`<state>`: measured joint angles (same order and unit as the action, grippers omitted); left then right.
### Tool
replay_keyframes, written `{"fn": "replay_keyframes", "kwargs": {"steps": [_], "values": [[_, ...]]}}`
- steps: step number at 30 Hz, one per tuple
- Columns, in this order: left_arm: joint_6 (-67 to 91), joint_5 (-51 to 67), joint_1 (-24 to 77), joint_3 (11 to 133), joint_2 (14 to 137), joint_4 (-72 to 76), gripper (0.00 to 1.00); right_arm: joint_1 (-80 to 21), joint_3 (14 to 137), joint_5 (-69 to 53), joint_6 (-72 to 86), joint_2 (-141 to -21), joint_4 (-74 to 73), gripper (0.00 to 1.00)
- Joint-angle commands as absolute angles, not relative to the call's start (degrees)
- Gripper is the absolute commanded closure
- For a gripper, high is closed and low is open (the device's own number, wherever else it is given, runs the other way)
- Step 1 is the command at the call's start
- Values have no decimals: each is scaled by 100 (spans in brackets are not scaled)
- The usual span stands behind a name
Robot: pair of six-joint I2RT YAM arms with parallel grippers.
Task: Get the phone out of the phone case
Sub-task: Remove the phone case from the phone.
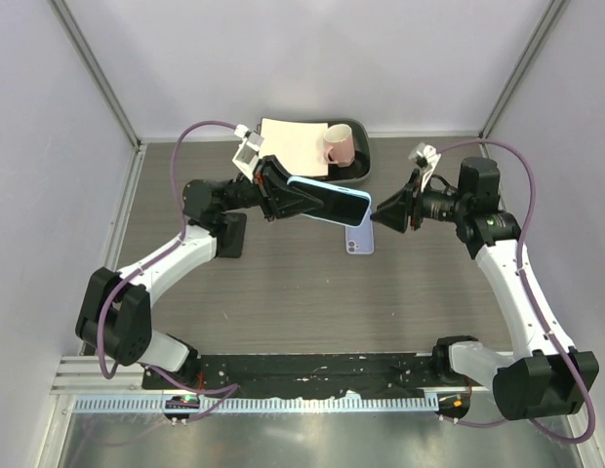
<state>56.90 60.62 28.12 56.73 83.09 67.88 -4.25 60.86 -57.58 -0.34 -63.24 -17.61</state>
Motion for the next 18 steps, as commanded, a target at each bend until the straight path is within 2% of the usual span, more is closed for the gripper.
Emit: {"fn": "replay_keyframes", "kwargs": {"steps": [1,5,13,18], "values": [[5818,5476,2769,5774,8042,6944,100,-431,6311,-6274,-2652,-5986,-3778,51],[5853,5379,2769,5739,8059,6847,100,-457,6284,-6688,-2822,-5766,-3727,43],[5959,5177,2769,5625,8147,6724,100,-781,6372,-6583,-838,-5844,-1724,43],[5941,5168,2777,5572,8139,6715,100,-1151,6381,-6389,-624,-6038,-1310,43]]}}
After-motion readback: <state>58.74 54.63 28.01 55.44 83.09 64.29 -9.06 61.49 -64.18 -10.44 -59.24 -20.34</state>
